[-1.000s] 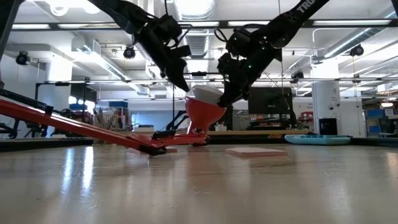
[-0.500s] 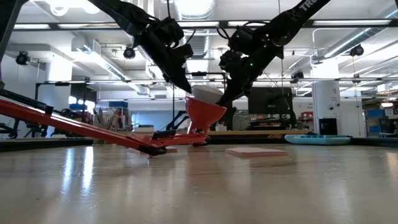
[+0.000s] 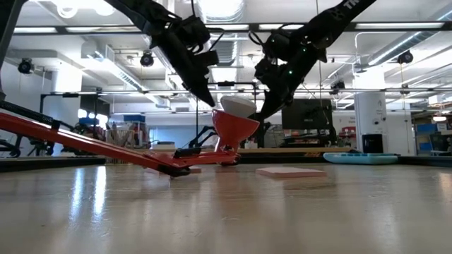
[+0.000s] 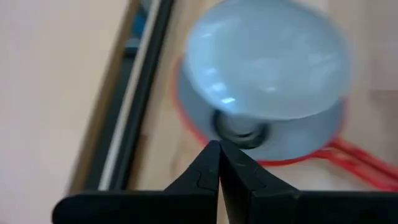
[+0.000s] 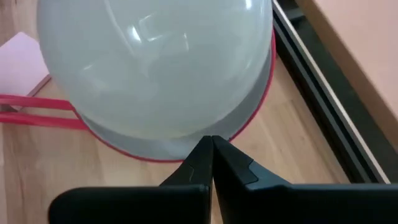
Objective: Screw lightbulb
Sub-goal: Remove the lightbulb from the red lamp
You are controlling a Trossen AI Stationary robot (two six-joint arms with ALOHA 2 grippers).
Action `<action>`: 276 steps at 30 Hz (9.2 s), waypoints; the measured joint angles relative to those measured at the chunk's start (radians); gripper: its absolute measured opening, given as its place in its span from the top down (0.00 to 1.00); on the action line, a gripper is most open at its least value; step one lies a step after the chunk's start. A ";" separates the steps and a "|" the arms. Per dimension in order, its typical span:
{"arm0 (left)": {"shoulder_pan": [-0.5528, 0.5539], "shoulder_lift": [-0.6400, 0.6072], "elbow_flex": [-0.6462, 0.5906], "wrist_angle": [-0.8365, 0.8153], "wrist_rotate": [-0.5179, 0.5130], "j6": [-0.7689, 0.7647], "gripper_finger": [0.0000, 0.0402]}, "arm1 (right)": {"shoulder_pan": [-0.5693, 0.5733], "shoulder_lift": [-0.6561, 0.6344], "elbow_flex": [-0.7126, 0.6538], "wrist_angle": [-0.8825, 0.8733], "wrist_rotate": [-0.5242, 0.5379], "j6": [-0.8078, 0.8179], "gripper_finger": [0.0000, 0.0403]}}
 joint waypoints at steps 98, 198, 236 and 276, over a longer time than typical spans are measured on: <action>0.002 0.008 -0.010 0.174 -0.056 -0.089 1.00 | 0.016 -0.076 0.026 -0.187 -0.146 0.099 0.99; -0.074 0.025 -0.011 0.089 0.081 -0.037 1.00 | 0.033 -0.078 0.061 -0.211 0.139 0.001 0.99; -0.050 -0.021 -0.010 0.146 -0.017 -0.106 1.00 | 0.042 -0.061 0.064 -0.237 -0.211 0.080 0.99; -0.050 -0.013 -0.008 0.089 -0.031 -0.114 1.00 | 0.009 0.028 0.146 -0.186 0.024 0.037 0.99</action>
